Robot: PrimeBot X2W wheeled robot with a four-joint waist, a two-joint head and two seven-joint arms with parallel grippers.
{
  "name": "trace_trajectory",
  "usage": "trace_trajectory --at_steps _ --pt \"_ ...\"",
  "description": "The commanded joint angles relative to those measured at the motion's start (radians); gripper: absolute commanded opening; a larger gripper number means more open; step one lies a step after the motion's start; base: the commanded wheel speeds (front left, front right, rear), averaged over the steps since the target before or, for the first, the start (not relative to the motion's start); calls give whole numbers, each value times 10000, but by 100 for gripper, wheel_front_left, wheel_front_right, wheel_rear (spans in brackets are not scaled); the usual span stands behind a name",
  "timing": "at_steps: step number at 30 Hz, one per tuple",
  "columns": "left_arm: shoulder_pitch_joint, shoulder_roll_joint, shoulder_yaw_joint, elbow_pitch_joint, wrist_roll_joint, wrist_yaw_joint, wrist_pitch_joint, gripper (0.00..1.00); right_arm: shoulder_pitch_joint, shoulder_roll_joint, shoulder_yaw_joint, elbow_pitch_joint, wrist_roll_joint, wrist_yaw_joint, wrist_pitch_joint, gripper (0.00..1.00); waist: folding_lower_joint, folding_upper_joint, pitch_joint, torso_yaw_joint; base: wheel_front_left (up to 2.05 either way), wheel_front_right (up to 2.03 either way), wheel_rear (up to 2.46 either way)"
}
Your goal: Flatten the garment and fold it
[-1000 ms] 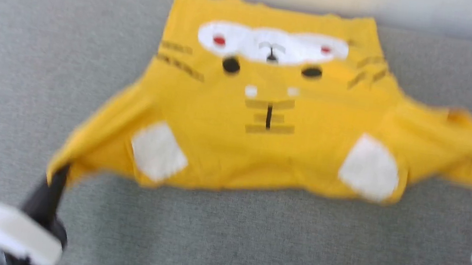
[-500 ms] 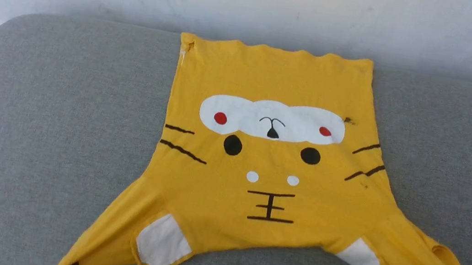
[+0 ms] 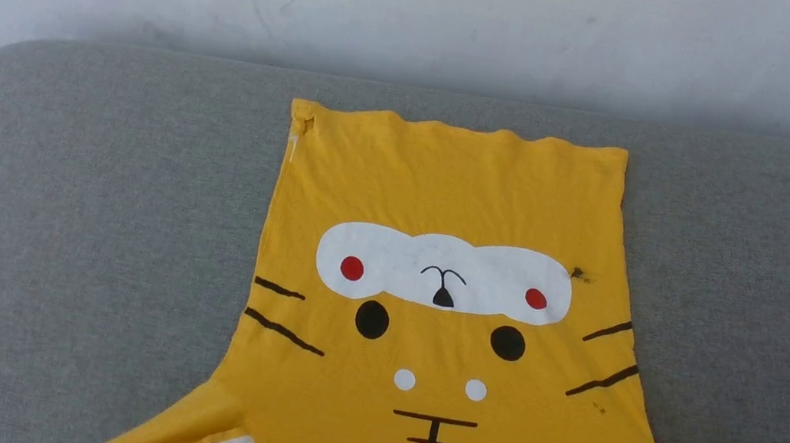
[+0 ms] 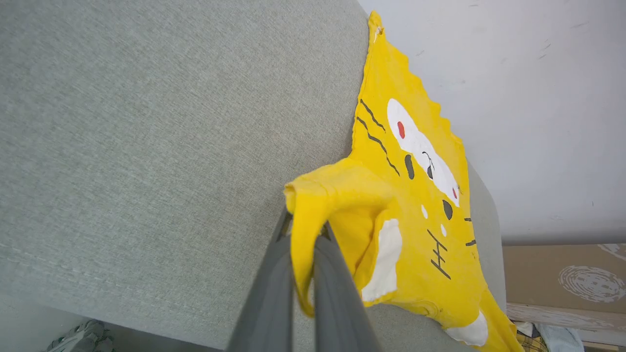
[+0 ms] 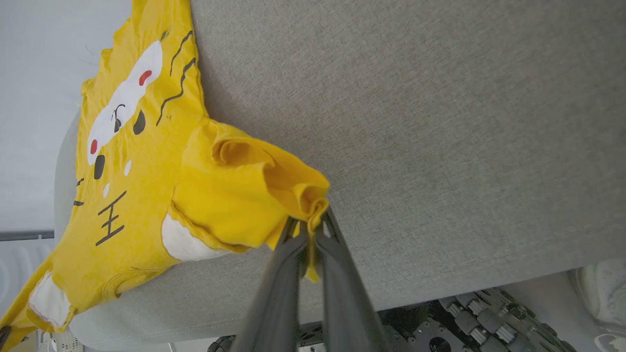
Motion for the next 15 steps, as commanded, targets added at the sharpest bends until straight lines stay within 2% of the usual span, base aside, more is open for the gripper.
trace_trajectory --at_steps 1,10,15 --pt "-10 49 -12 -65 92 -66 -63 0 -34 18 -19 55 -160 52 -30 0 1 0 10 -10 0 0 0" --pt "-1017 139 -909 -109 1021 -90 -185 0 -1502 18 998 1202 -2894 52 -203 0 1 0 268 10 0 0 0" --pt "-1566 216 -1389 -269 1453 -97 -134 0 -2301 18 1514 2287 -3761 52 -636 0 1 0 517 108 0 0 0"
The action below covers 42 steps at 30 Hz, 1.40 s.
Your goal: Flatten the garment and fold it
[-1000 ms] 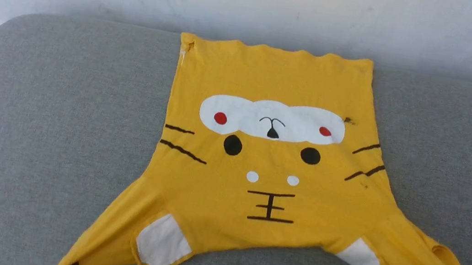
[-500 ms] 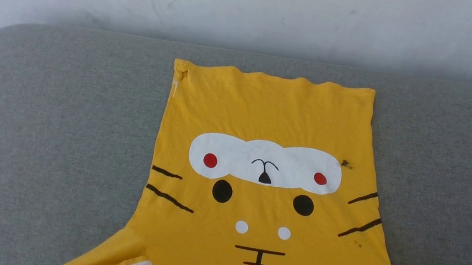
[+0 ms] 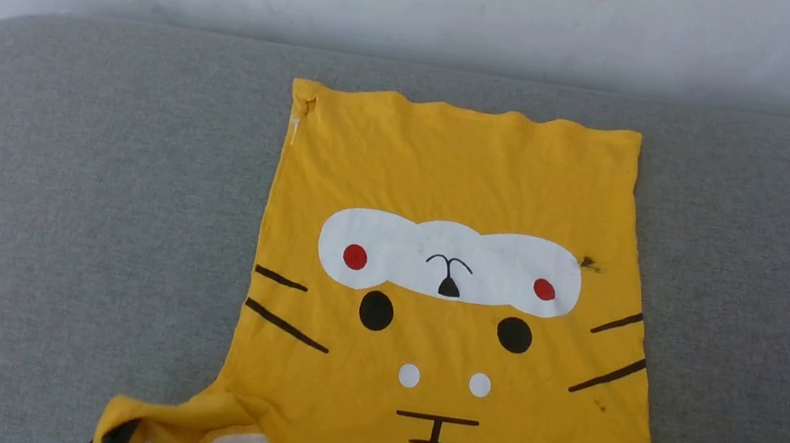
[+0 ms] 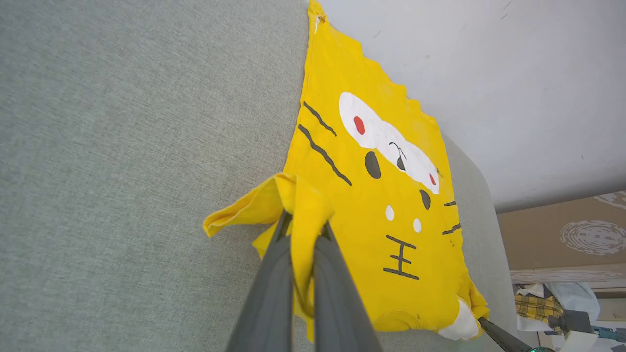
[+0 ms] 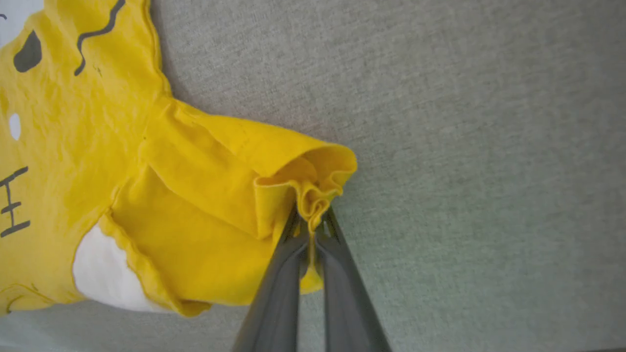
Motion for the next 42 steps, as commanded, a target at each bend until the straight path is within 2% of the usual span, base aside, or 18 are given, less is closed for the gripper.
trace_trajectory --at_steps 1,3,4,6,7,8,11,16,19,20,24,27,31,32,35,38,42 --pt "-241 67 -92 -68 165 -71 28 0 -225 16 91 296 -203 52 -125 0 -1 0 98 92 0 0 0" --pt "-363 100 -150 -122 294 -55 13 0 -389 16 131 691 -378 52 -308 2 -1 0 144 128 0 0 0" --pt "-405 112 -158 -152 356 -48 -13 0 -456 16 150 860 -457 52 -374 10 -1 0 162 134 0 0 0" --pt "-458 108 -179 -197 430 -35 -57 0 -592 16 104 1098 -613 52 -582 45 -1 0 202 140 0 0 0" --pt "-475 106 -202 -207 455 -36 -68 0 -634 16 85 1154 -697 52 -656 93 -1 0 203 152 0 0 0" --pt "-481 107 -230 -216 477 -39 -70 0 -647 16 41 1162 -628 52 -646 100 -1 0 192 165 0 0 0" --pt "-412 61 -273 -270 468 -51 -109 0 -646 16 -159 435 -462 52 -424 100 -1 0 117 181 0 0 0" --pt "-233 17 -297 -363 425 -123 -193 0 -1188 -151 -953 -2510 -727 52 518 100 -1 0 218 295 0 0 0" --pt "-313 16 -333 -374 408 -206 -251 0 -2328 -584 -1313 -3878 -1042 52 1151 100 -1 0 466 481 0 0 0" --pt "-313 16 -333 -374 408 -206 -251 0 -2328 -584 -1313 -3878 -1042 52 1151 100 -1 0 466 481 0 0 0" --pt "-608 -10 -438 -315 387 -374 -380 0 -4625 -1170 -1174 -4593 -1453 52 1754 100 -1 0 1003 815 0 0 0" --pt "-864 -57 -550 -213 372 -510 -491 0 -6613 -1546 -776 -4106 -1664 52 1847 100 -1 0 1446 1090 0 0 0" --pt "-1196 -139 -713 -81 379 -710 -689 0 -8920 -1366 -229 -2393 -2029 52 2011 100 -1 0 2036 1421 0 0 0" --pt "-1294 -152 -769 -51 388 -759 -726 0 -9343 -1532 5 -1952 -2317 52 2021 100 -1 0 2182 1529 0 0 0" --pt "-1562 -170 -902 43 443 -869 -827 0 -10331 -1574 319 -687 -2899 52 2139 100 -1 0 2595 1808 0 0 0" --pt "-1779 -188 -1051 113 467 -981 -916 0 -11134 -1269 -4 492 -3587 52 2303 100 -1 0 3007 2077 0 0 0" --pt "-2045 -223 -1271 240 475 -1109 -1019 0 -11636 -1348 -278 1663 -4702 52 2590 100 -1 0 3486 2426 0 0 0"
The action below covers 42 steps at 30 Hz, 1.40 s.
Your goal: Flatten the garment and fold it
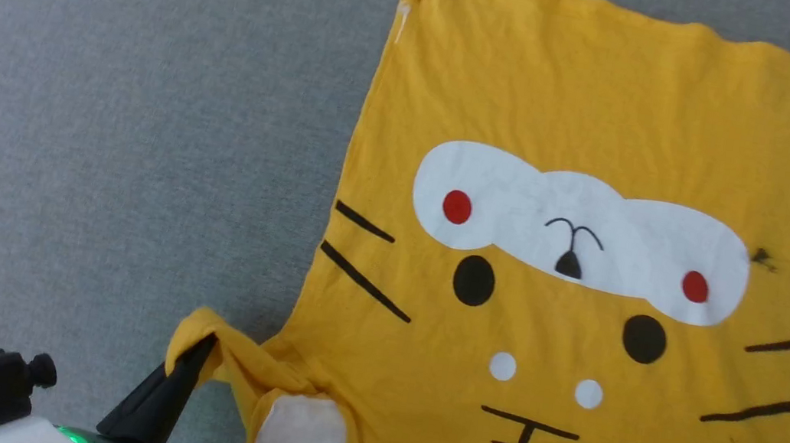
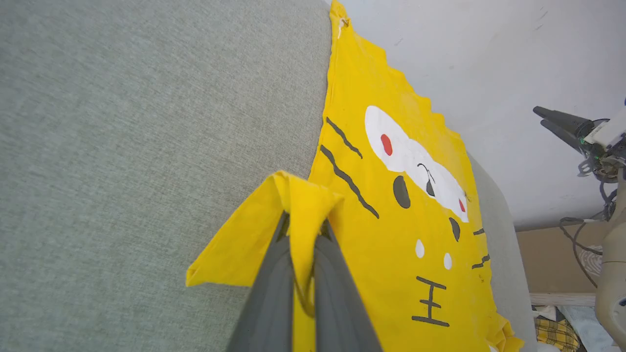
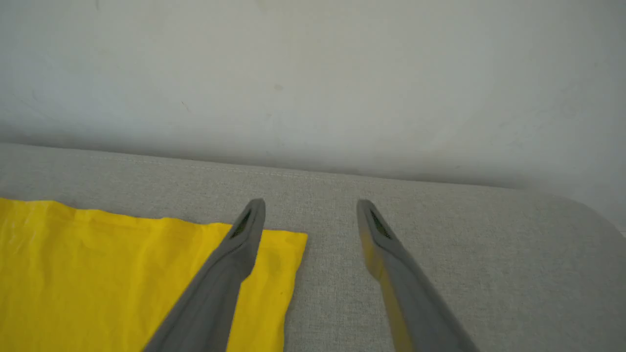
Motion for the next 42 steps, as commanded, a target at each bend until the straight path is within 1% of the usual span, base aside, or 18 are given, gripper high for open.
trace_trajectory --at_steps 1,6,13,14,15,16,21,25,29,33,37,40,42 --pt "-206 -33 -54 51 67 -94 -57 0 -132 -11 -92 147 -210 -7 40 100 -2 0 723 663 0 0 0" --pt "-440 -80 -250 345 42 -198 -198 0 -175 79 -546 837 -1101 -7 345 100 -2 0 1140 942 0 0 0" --pt "-640 -85 -389 637 5 -284 -366 0 31 343 -1033 1167 -1691 -7 835 100 -2 0 1377 1121 0 0 0" --pt "-654 -78 -393 664 4 -289 -379 0 41 408 -1091 1174 -1730 -7 887 95 -2 0 1380 1124 0 0 0" --pt "-667 -74 -393 684 2 -293 -395 0 35 469 -1126 1169 -1753 -7 903 29 -2 0 1385 1122 0 0 0" --pt "-679 -72 -388 704 2 -296 -413 0 28 521 -1153 1167 -1780 -7 897 0 -2 0 1384 1111 0 0 0" --pt "-677 -56 -327 748 10 -298 -534 0 61 641 -852 1081 -1672 -7 546 0 -2 0 1183 874 0 0 0" --pt "-605 43 -91 720 180 -127 -624 0 128 686 -664 747 -1071 -7 96 0 -2 0 676 417 0 0 0" --pt "-441 125 56 586 286 47 -612 0 714 594 -906 70 -529 -7 -158 0 -2 0 -6 -190 0 0 0" --pt "-207 209 171 351 393 212 -569 0 1794 648 -1679 -961 281 -7 -201 0 -2 0 -558 -836 0 0 0" --pt "-53 296 232 138 517 356 -496 0 3410 975 -2824 -1925 1096 -7 -205 0 -2 0 -940 -1483 0 0 0" --pt "52 325 298 7 562 486 -450 0 4737 1252 -3739 -2306 1802 -7 -255 0 -2 0 -1140 -1981 0 0 0" --pt "125 335 305 -63 568 555 -397 0 5543 1330 -4376 -2286 2270 -7 -413 0 -2 0 -1190 -2289 0 0 0"
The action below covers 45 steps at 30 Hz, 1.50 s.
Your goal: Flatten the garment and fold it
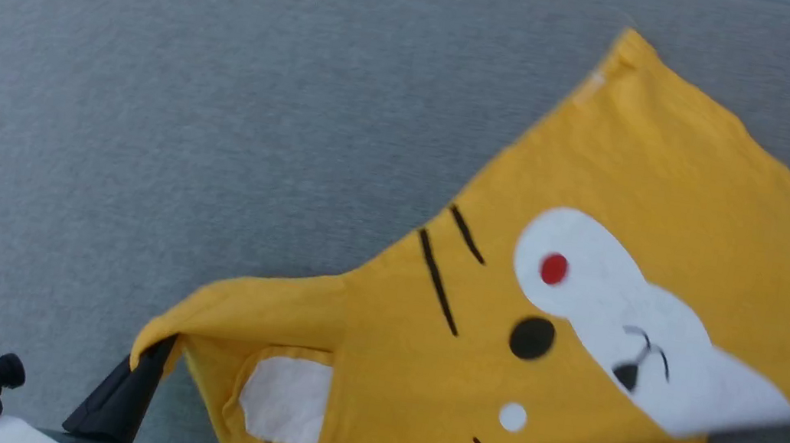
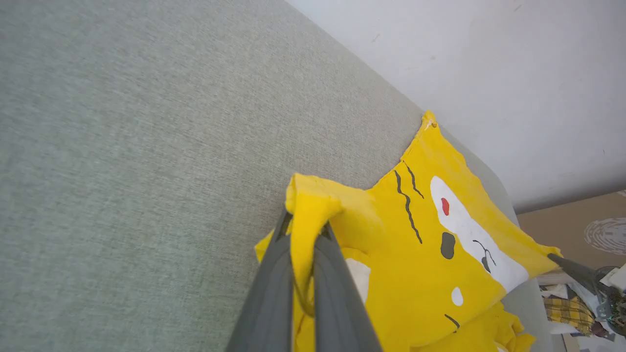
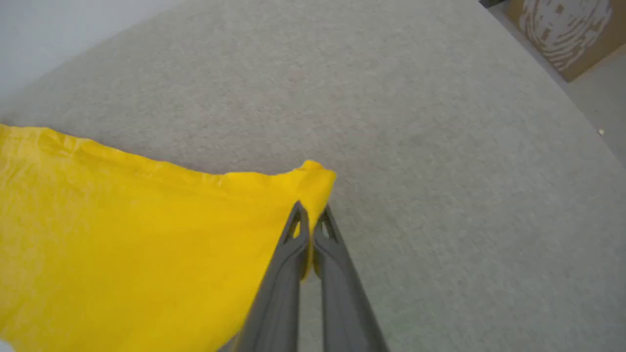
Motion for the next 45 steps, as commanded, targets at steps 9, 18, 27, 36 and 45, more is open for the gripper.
trace_trajectory --at_steps 9,18,27,36,45 --pt "122 168 -196 15 271 264 362 0 3181 16 -986 3282 1944 -9 -2042 0 2 0 -738 -1586 0 0 0" --pt "24 176 -569 199 381 309 608 0 2931 17 797 2572 1884 -9 -3746 100 2 0 -1209 -1569 0 0 0" --pt "-208 111 -895 135 468 249 638 0 1264 -318 3106 -884 599 -9 -1837 100 2 0 -969 -1015 0 0 0" --pt "-984 -24 -1222 341 502 -15 493 0 -803 -1383 4781 579 -411 -9 -80 100 2 0 79 -49 0 0 0" --pt "-1391 -162 -1405 696 439 -213 291 0 -1502 -1888 4726 1832 -856 -9 480 100 2 0 632 700 0 0 0"
